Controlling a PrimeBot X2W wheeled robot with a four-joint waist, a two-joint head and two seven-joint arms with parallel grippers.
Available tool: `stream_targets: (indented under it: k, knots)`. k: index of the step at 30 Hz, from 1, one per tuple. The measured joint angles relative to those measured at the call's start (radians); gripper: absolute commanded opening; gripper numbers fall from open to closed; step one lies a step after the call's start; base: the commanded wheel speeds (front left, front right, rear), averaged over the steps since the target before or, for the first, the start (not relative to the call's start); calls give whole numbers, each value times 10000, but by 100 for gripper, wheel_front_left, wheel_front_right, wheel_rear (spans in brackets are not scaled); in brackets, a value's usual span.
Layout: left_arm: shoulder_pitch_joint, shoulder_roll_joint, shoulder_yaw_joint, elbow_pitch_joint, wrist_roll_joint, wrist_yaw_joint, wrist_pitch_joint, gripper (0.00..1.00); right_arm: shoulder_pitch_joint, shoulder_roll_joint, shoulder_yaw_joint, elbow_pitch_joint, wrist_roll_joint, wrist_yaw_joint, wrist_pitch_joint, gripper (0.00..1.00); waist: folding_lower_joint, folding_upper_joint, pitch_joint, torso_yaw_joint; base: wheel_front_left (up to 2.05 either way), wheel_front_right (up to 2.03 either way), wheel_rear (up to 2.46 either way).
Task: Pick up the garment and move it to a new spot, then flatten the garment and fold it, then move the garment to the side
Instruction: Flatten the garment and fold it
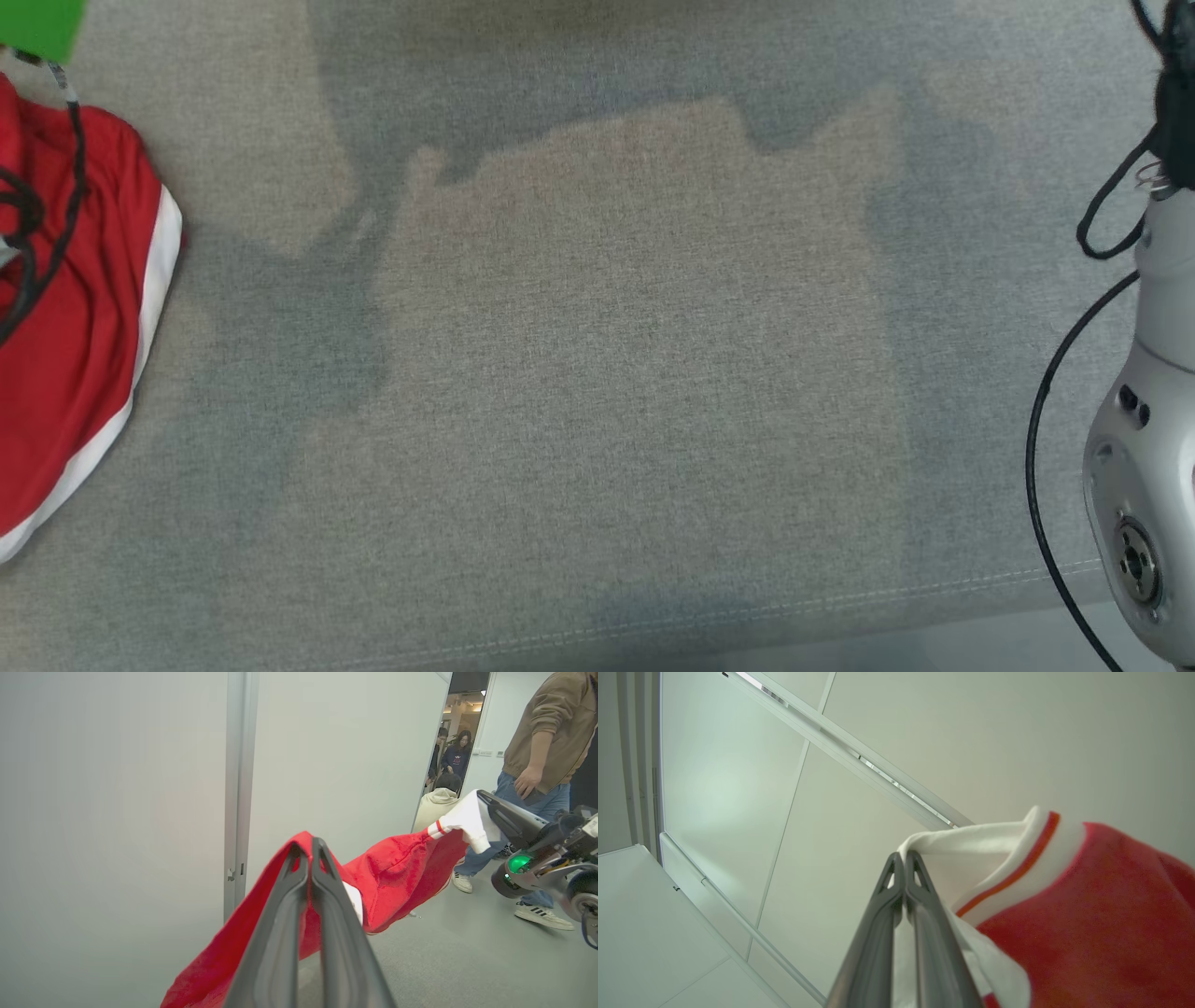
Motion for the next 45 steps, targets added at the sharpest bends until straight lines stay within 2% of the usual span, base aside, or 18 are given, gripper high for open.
stream_targets:
  k: [4, 7, 10, 13, 17, 20, 24, 28, 31, 36, 45]
  knots:
    - [1313, -38, -665, 1430, 855, -704, -974, 0, 1047, -67, 784, 1233, -81, 48, 54, 0, 2, 0, 508, 9, 0, 0, 0]
    - [3028, -56, -861, 2477, 1141, -721, -1576, 0, 2775, -31, 997, 2251, -54, 42, 128, 0, 2, 0, 769, -50, 0, 0, 0]
    - [3861, -100, -1030, 3409, 1356, -842, -2280, 0, 3914, 4, 825, 3047, 121, 44, -144, 0, 1, 0, 970, -151, 0, 0, 0]
    - [4444, -491, -1072, 4318, 1377, -892, -2823, 0, 4514, 10, 669, 3557, 360, 79, -414, 0, 0, 0, 1073, -248, 0, 0, 0]
    - [4762, -865, -859, 5143, 1034, -1091, -3509, 0, 4669, 0, 767, 3743, 560, 631, -531, 0, -1, 0, 970, -278, 0, 0, 0]
    - [4770, -953, -800, 5427, 936, -1358, -3873, 0, 4821, -4, 959, 3856, 587, 1032, -527, 0, -1, 0, 796, -260, 0, 0, 0]
    - [4772, -1081, -859, 5712, 855, -1517, -4013, 0, 5076, -46, 1244, 3971, 476, 1336, -343, 0, -1, 0, 499, -202, 0, 0, 0]
    - [4800, -1246, -828, 5868, 619, -1605, -4067, 0, 5450, -596, 1499, 3948, 44, 1549, -140, 0, -1, 0, 165, -116, 0, 0, 0]
    - [5084, -1241, -853, 5914, 472, -1687, -4107, 0, 5927, -1068, 1661, 3902, -150, 1641, 146, 0, -1, 0, -96, -58, 0, 0, 0]
    - [6091, -966, -1285, 5985, 527, -1778, -4107, 0, 7047, -1469, 1893, 3710, -100, 1810, 909, 0, -2, 0, -515, -33, 0, 0, 0]
    - [7900, -740, -1883, 5555, 451, -1781, -4109, 0, 9303, -2203, 1814, 3135, 410, 1814, 1827, 0, -2, 0, -1074, -168, 0, 0, 0]
